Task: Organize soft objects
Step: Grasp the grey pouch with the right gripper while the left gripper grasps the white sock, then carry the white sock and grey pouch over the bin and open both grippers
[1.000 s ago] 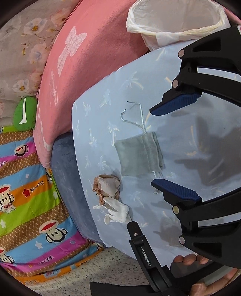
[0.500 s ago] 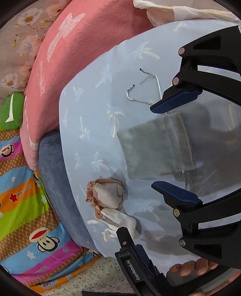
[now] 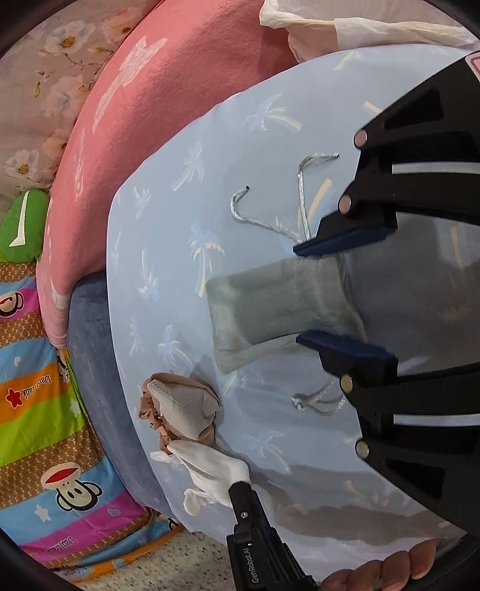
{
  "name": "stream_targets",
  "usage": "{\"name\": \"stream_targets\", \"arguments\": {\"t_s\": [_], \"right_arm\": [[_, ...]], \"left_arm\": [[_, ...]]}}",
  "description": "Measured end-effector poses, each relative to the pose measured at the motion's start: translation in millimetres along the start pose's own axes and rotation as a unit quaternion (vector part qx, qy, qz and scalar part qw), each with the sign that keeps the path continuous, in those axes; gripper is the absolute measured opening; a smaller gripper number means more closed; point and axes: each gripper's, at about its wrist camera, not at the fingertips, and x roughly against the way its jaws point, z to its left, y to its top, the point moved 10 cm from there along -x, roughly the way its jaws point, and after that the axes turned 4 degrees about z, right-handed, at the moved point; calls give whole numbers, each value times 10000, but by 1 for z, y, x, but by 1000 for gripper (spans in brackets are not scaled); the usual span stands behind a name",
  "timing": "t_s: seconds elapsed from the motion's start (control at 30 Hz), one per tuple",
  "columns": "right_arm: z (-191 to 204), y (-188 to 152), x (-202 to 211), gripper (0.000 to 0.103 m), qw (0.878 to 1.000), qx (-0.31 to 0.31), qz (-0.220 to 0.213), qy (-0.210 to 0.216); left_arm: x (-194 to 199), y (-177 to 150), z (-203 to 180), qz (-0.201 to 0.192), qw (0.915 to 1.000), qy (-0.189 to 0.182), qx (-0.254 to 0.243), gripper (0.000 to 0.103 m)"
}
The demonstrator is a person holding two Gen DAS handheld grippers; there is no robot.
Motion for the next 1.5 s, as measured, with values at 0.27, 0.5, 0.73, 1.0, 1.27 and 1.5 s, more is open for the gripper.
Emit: {"name": "stream_targets", "arguments": {"t_s": [0.27,0.5,0.73,1.0,1.27,1.5], "right_arm": [[-6,-13,34,11,9998,-47,-183,39],[-22,-20,81,11,9981,-300,-493,207],[-54,-23,127,11,9946,-574,-836,228],[-103,-28,177,11,9884,-893,-1216,140],[-161,-41,210,11,9818,-1223,-1452,-97],[-217,-59,228,12,9746,-1552,-1583,-304]], "left_arm": [[28,-11,-28,-176,9992,-195,-309,11],[48,-25,-62,-273,9973,-356,-582,11],[65,-43,-106,-325,9932,-560,-970,11],[76,-67,-163,-305,9855,-823,-1453,11],[83,-92,-220,-265,9747,-1085,-1938,11],[81,-119,-268,-143,9637,-1267,-2347,11]]}}
